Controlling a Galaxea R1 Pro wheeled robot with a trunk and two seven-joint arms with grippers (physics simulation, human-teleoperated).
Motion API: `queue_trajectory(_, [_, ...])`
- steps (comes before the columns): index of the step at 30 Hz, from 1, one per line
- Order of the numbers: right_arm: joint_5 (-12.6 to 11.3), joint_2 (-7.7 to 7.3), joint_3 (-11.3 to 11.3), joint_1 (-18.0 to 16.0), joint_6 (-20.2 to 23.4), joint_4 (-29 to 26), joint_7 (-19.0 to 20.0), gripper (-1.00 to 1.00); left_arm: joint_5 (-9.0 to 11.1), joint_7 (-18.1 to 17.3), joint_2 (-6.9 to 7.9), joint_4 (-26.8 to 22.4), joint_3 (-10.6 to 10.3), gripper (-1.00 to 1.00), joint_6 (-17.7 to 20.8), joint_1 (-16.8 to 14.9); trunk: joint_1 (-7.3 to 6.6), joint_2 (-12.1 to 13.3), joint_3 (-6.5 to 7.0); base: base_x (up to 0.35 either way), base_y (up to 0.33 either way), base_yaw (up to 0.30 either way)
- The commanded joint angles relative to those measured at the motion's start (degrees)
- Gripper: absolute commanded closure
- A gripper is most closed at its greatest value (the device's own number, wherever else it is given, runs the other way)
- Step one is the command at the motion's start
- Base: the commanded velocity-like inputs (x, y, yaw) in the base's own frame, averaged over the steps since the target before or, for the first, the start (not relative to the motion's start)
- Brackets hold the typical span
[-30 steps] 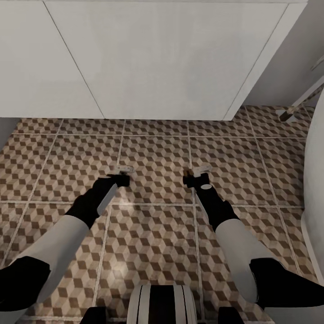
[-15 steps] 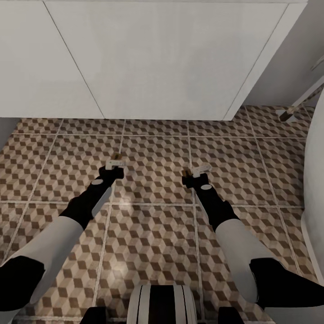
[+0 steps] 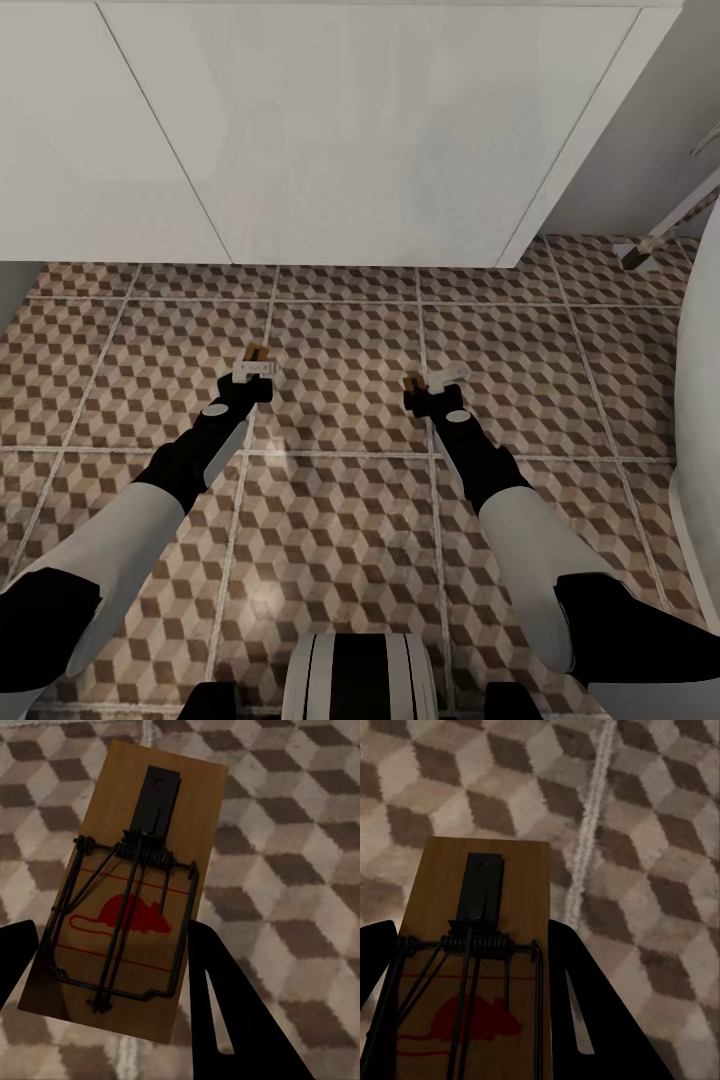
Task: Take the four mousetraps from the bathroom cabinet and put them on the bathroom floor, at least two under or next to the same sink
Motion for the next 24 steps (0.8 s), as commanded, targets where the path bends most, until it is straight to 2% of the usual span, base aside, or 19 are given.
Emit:
queue_trajectory(1, [0.35, 0.02, 0.00, -0.01, 0.10, -0.06, -0.05, 1.00, 0.52, 0.59, 0.10, -0.12, -0.45, 1.00, 0.22, -0.03, -0.01, -0.01, -0.03, 0.000, 0.000, 0.000])
queue_trajectory(11, [0.35, -0.02, -0.06, -0.01, -0.31, 0.07, -0.05, 1.00, 0.54, 0.67, 0.06, -1.41, -0.49, 1.00, 0.51, -0.02, -0.01, -0.01, -0.03, 0.000, 0.000, 0.000])
queue_trajectory(24, [0.35, 0.06, -0.05, -0.01, -0.33, 0.07, -0.05, 1.00, 0.60, 0.68, 0.20, -2.12, -0.43, 1.00, 0.57, -0.02, 0.33, -0.19, -2.91, 0.000, 0.000, 0.000])
